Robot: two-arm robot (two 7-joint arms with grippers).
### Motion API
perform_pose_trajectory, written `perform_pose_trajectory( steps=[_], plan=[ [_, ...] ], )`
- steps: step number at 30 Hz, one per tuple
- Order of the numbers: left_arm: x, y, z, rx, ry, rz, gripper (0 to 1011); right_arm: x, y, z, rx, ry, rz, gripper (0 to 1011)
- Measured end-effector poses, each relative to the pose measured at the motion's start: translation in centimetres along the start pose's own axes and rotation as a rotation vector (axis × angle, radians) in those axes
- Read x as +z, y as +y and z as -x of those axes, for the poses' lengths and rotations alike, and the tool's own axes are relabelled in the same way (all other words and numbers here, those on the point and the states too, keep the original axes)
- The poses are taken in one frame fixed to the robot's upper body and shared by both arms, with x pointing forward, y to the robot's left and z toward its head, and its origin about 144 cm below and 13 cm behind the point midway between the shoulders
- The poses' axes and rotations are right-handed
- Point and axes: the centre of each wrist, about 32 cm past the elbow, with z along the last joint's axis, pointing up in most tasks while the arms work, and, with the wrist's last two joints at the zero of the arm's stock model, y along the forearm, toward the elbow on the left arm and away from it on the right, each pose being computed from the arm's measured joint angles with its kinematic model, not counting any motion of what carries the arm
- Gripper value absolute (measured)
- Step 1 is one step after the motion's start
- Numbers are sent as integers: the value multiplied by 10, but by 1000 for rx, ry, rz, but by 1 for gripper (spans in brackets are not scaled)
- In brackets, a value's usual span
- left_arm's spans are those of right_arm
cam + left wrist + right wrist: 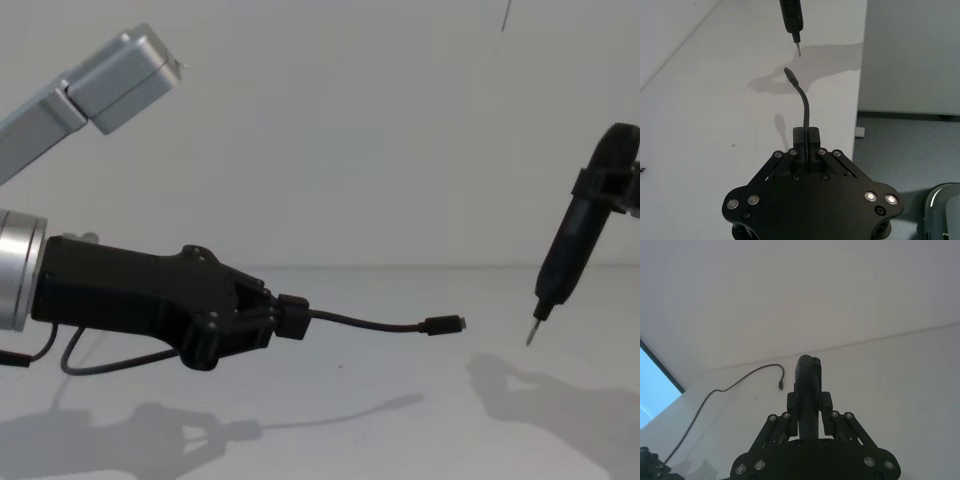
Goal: Pick up the data cable with the one hand.
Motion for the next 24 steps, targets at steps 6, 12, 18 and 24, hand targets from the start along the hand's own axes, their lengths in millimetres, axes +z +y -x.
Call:
perform_pose_trajectory(
  steps=[6,12,18,24],
  plan=[
    [0,0,0,0,0,0,51,4,0,0,18,52,11,269],
    [0,0,0,0,0,0,50,8,-1,-1,38,103,19,269],
    [0,0,0,0,0,0,50,11,-3,0,55,114,17,269],
    [0,0,0,0,0,0,51,11,-5,1,73,105,10,269]
  ],
)
